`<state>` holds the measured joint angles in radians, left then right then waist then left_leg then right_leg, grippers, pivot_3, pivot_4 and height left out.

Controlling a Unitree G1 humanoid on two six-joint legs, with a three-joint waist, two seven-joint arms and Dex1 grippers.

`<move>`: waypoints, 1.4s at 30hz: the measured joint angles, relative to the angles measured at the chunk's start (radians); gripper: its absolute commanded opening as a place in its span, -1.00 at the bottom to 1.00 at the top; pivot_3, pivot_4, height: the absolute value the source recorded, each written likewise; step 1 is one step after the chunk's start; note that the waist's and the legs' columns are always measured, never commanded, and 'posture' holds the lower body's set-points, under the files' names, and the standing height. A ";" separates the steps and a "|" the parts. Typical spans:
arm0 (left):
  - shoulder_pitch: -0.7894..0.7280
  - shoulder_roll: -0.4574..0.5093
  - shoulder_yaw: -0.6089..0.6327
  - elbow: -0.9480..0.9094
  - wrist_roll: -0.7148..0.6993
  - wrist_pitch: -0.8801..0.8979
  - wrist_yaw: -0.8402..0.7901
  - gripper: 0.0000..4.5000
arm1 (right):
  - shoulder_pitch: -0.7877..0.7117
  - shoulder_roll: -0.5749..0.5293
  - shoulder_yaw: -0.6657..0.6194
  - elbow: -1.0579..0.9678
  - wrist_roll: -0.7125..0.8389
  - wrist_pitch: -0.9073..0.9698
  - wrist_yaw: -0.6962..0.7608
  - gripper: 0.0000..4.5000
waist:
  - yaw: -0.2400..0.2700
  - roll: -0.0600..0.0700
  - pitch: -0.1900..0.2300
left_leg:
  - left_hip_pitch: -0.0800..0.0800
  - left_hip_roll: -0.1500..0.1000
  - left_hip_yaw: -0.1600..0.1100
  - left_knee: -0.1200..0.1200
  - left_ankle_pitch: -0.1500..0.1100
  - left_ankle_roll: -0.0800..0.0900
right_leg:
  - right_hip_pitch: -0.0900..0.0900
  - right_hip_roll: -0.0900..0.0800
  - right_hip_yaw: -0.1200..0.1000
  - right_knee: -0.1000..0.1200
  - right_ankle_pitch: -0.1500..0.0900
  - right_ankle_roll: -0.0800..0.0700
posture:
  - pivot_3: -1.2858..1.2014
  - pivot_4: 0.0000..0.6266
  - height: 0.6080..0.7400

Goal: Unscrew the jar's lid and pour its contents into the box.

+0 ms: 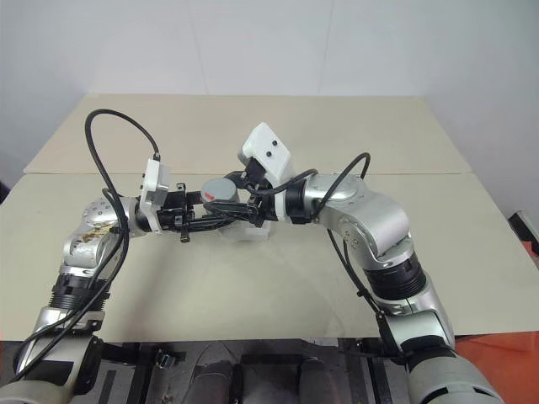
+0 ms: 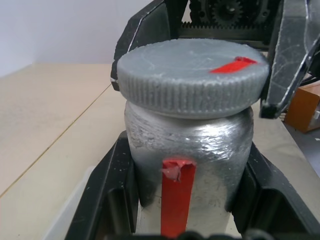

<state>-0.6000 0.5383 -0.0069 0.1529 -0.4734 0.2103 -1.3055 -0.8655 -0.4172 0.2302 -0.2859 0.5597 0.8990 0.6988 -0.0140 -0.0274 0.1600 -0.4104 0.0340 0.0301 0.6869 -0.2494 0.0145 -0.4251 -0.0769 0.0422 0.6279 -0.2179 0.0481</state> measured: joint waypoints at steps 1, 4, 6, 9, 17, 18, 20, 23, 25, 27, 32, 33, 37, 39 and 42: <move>0.002 0.001 -0.001 -0.005 -0.001 0.001 0.000 -0.12 | -0.001 -0.006 0.000 0.000 0.005 0.000 0.006 0.23 | 0.000 0.000 0.000 | 0.000 0.000 0.000 0.000 0.000 0.000 | 0.000 0.000 0.000 0.000 0.000 0.000 | 0.03 -0.52 1.00; 0.004 0.001 -0.009 -0.013 -0.002 0.001 -0.001 -0.12 | 0.000 -0.022 0.000 -0.006 0.017 0.000 0.015 0.23 | 0.000 0.000 0.000 | 0.000 0.000 0.000 0.000 0.000 0.000 | 0.000 0.000 0.000 0.000 0.000 0.000 | 0.03 -0.52 1.00; 0.004 0.004 -0.012 -0.021 -0.004 0.003 -0.004 -0.12 | 0.001 -0.035 0.000 -0.017 0.027 0.000 0.016 0.23 | 0.000 0.000 0.000 | 0.000 0.000 0.000 0.000 0.000 0.000 | 0.000 0.000 0.000 0.000 0.000 0.000 | 0.03 -0.52 1.00; 0.005 0.013 -0.019 -0.031 -0.008 0.010 -0.019 -0.12 | 0.012 -0.047 -0.002 -0.035 0.045 0.000 0.016 0.23 | 0.000 0.000 0.000 | 0.000 0.000 0.000 0.000 0.000 0.000 | 0.000 0.000 0.000 0.000 0.000 0.000 | 0.03 -0.52 1.00; 0.004 0.025 -0.039 -0.033 -0.013 0.008 -0.042 -0.12 | 0.040 -0.062 -0.002 -0.053 0.061 -0.018 0.023 0.23 | 0.000 0.000 0.000 | 0.000 0.000 0.000 0.000 0.000 0.000 | 0.000 0.000 0.000 -0.001 0.000 0.000 | 0.03 -0.52 1.00; 0.004 0.025 -0.040 -0.033 -0.013 0.008 -0.042 -0.12 | 0.042 -0.062 -0.002 -0.053 0.062 -0.021 0.023 0.23 | 0.000 0.000 0.000 | 0.000 0.000 0.000 0.000 0.000 0.000 | 0.000 0.000 0.000 -0.001 0.000 0.000 | 0.03 -0.52 1.00; 0.005 0.024 -0.041 -0.037 -0.017 0.009 -0.040 -0.12 | 0.052 -0.062 -0.002 -0.054 0.061 -0.033 0.023 0.23 | 0.000 0.000 0.000 | 0.000 0.000 0.000 0.000 0.000 0.000 | 0.000 0.000 0.000 -0.001 0.000 0.000 | 0.03 -0.52 1.00; 0.010 0.024 -0.041 -0.049 -0.023 0.012 -0.031 -0.12 | 0.062 -0.062 -0.002 -0.056 0.061 -0.047 0.022 0.23 | 0.000 0.000 0.000 | 0.000 0.000 0.000 0.000 0.000 0.000 | 0.000 0.000 0.000 -0.001 0.000 0.000 | 0.03 -0.52 1.00; 0.016 0.024 -0.040 -0.052 -0.024 0.015 -0.025 -0.12 | 0.068 -0.056 -0.002 -0.056 0.057 -0.049 0.019 0.23 | 0.000 0.000 0.000 | 0.000 0.000 0.000 0.000 0.000 0.000 | 0.000 0.000 0.000 -0.001 0.000 0.000 | 0.03 -0.52 1.00; 0.022 0.024 -0.040 -0.053 -0.025 0.015 -0.021 -0.12 | 0.078 -0.045 -0.002 -0.055 0.050 -0.051 0.016 0.23 | 0.000 0.000 0.000 | 0.000 0.000 0.000 0.000 0.000 0.000 | 0.000 0.000 0.000 -0.001 0.000 0.000 | 0.03 -0.52 1.00; 0.033 0.025 -0.039 -0.052 -0.024 0.020 -0.012 -0.12 | 0.096 -0.023 0.004 -0.048 0.025 -0.070 0.014 0.23 | 0.000 0.000 0.000 | 0.000 0.000 0.000 0.000 0.000 0.000 | 0.000 0.000 0.000 -0.001 0.000 0.000 | 0.03 -0.52 1.00; 0.034 0.025 -0.038 -0.052 -0.024 0.020 -0.010 -0.12 | 0.097 -0.021 0.006 -0.047 0.018 -0.075 0.014 0.23 | 0.000 0.000 0.000 | 0.000 0.000 0.000 0.000 0.000 0.000 | 0.000 0.000 0.000 -0.001 0.000 0.000 | 0.03 -0.52 1.00; 0.039 0.027 -0.032 -0.052 -0.024 0.028 -0.005 -0.12 | 0.099 -0.010 0.015 -0.036 0.000 -0.093 0.014 0.23 | 0.000 0.000 0.000 | 0.000 0.000 0.000 0.000 0.000 0.000 | 0.000 0.000 0.000 -0.001 0.000 0.000 | 0.03 -0.52 1.00; 0.045 0.028 -0.029 -0.053 -0.024 0.032 -0.003 -0.12 | 0.099 -0.004 0.022 -0.031 -0.008 -0.097 0.014 0.23 | 0.000 0.000 0.000 | 0.000 0.000 0.000 0.000 0.000 0.000 | 0.000 0.000 0.000 -0.001 0.000 0.000 | 0.03 -0.52 1.00; 0.050 0.030 -0.027 -0.053 -0.026 0.042 -0.001 -0.12 | 0.099 0.000 0.032 -0.027 -0.026 -0.104 0.015 0.23 | 0.000 0.000 0.000 | 0.000 0.000 0.000 0.000 0.000 0.000 | 0.000 0.000 0.000 -0.001 0.000 0.000 | 0.03 -0.52 1.00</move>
<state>-0.5497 0.5686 -0.0340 0.1000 -0.4991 0.2526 -1.3064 -0.7660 -0.4171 0.2620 -0.3133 0.5337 0.7954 0.7137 -0.0144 -0.0274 0.1600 -0.4102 0.0341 0.0302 0.6869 -0.2494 0.0145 -0.4253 -0.0768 0.0423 0.6273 -0.2179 0.0481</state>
